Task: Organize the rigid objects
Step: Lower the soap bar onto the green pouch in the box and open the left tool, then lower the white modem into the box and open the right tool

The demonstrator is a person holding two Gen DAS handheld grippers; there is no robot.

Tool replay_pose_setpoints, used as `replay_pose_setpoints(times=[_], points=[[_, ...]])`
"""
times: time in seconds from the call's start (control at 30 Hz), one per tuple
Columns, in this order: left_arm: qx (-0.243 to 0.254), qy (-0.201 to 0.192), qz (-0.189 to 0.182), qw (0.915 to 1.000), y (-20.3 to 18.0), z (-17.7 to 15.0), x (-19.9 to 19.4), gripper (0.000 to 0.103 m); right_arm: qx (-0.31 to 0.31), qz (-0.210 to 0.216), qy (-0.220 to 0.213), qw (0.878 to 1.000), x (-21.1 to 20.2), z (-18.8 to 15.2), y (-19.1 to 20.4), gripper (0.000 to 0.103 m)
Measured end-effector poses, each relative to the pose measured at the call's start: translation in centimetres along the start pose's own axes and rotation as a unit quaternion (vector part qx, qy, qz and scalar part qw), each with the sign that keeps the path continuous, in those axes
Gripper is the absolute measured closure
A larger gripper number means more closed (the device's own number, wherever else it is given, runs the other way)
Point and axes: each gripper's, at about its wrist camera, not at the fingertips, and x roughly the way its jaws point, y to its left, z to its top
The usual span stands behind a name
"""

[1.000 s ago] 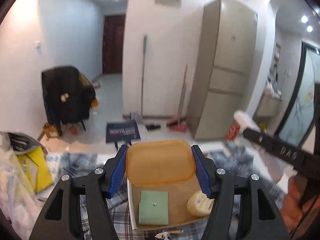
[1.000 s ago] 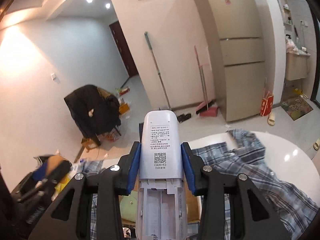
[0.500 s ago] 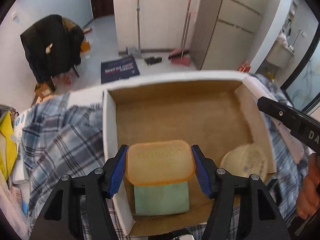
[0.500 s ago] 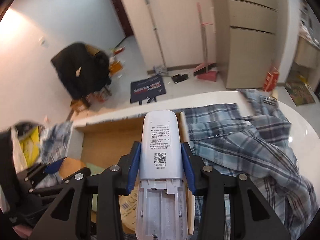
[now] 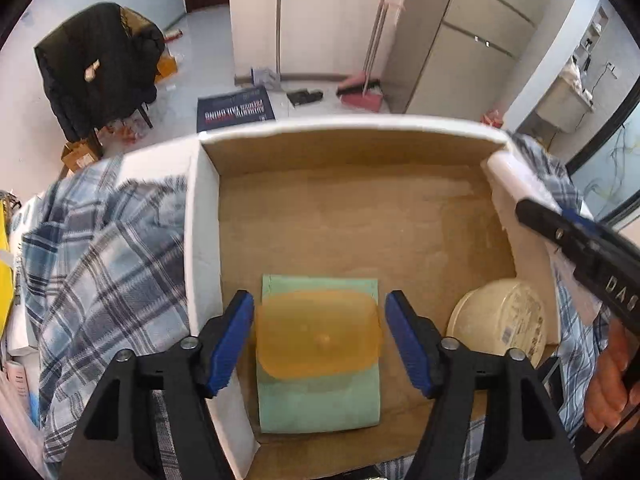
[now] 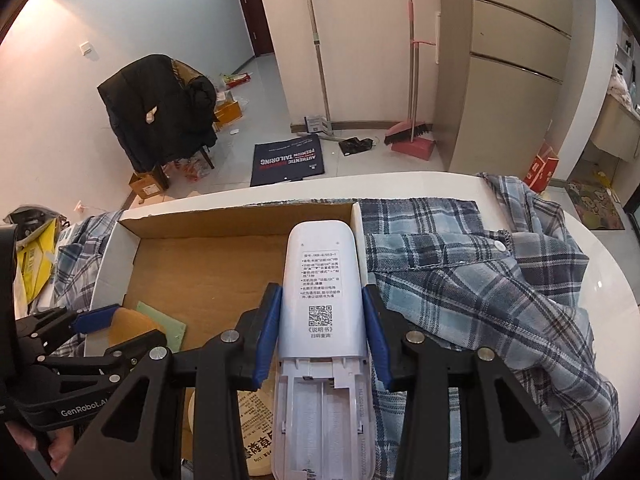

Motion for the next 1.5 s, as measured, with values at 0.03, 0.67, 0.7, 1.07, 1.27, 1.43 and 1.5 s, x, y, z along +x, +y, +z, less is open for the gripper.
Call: replay_pose_setpoints(times=[0.03,0.67,0.7,1.07,1.27,1.43,1.5], points=[[-0.003,-0.011,0.003,0.9999,0.0,0.2,-0.5,0.026,-0.001,0.006,-0.002,1.0,-0.1,0.0,0.0,0.064],[-0.044,-0.176,0.005,0.9834,2.0,0.4,-11.0,0.017,-0.027,0.084,0.038,0.995,2.3,-1.7,2.7,0.064],[-0.044,-0.174,0.004,0.9838,2.0,0.4,-10.9,0.017,-0.025,0.085,0.038,0.995,2.4,-1.7,2.7,0.064],[-0.041,-0.166,0.01,0.9852,1.7,0.4,-10.1,0.017,-0.024,0.007,0.013,1.0,2.9,-1.4,1.8,0.064],[-0.03,-0.17,0.014,0.9849,1.2,0.3,-10.4,0.017,-0.01,0.028,0.004,1.0,2.2,-1.1,1.2,0.051],[-0.027,-0.183,0.021,0.9826,1.0,0.2,-11.7,0.017,-0.017,0.002,-0.034,0.999,-0.3,-0.3,1.7,0.047],[-0.029,-0.211,0.029,0.9766,0.8,-0.2,-13.8,0.017,-0.007,0.004,-0.064,0.998,-2.7,0.2,1.5,0.047]])
